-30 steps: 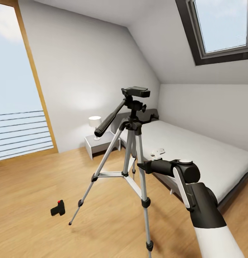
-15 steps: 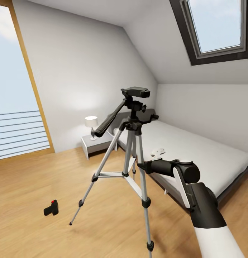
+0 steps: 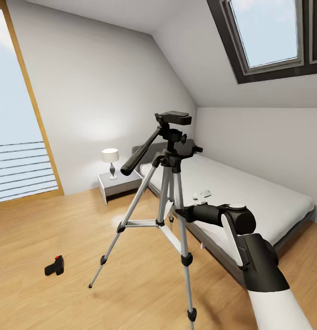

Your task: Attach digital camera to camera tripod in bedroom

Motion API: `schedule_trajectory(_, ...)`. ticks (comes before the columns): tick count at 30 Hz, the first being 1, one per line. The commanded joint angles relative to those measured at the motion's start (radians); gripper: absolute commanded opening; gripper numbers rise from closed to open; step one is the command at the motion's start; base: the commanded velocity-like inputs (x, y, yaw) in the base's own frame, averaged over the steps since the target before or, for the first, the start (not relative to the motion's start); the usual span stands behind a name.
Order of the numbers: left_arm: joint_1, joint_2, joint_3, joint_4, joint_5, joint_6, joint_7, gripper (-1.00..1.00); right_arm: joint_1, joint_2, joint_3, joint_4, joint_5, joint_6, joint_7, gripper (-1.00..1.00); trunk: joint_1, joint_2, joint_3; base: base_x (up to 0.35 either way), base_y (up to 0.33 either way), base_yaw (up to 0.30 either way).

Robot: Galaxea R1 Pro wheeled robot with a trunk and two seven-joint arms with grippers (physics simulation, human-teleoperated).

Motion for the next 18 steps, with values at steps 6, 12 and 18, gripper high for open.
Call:
schedule_trajectory(6,0.0,0.0,0.003,0.0,0.005,-0.003,0.001,1.0,-0.001,0.001,0.0,0.0,-0.001,0.004,0.006,-1.0,0.0,-0.001,-0.001,0.0,-0.206,0.0)
schedule_trajectory(12,0.0,0.0,0.003,0.0,0.005,-0.004,0.001,1.0,-0.001,0.001,0.0,0.0,0.0,0.004,0.006,-1.0,0.0,-0.001,-0.001,0.0,-0.074,0.0)
schedule_trajectory(18,0.0,0.0,0.003,0.0,0.005,-0.004,0.001,1.0,-0.001,0.001,0.0,0.0,0.0,0.004,0.006,-1.0,0.0,-0.001,-0.001,0.0,-0.188,0.0)
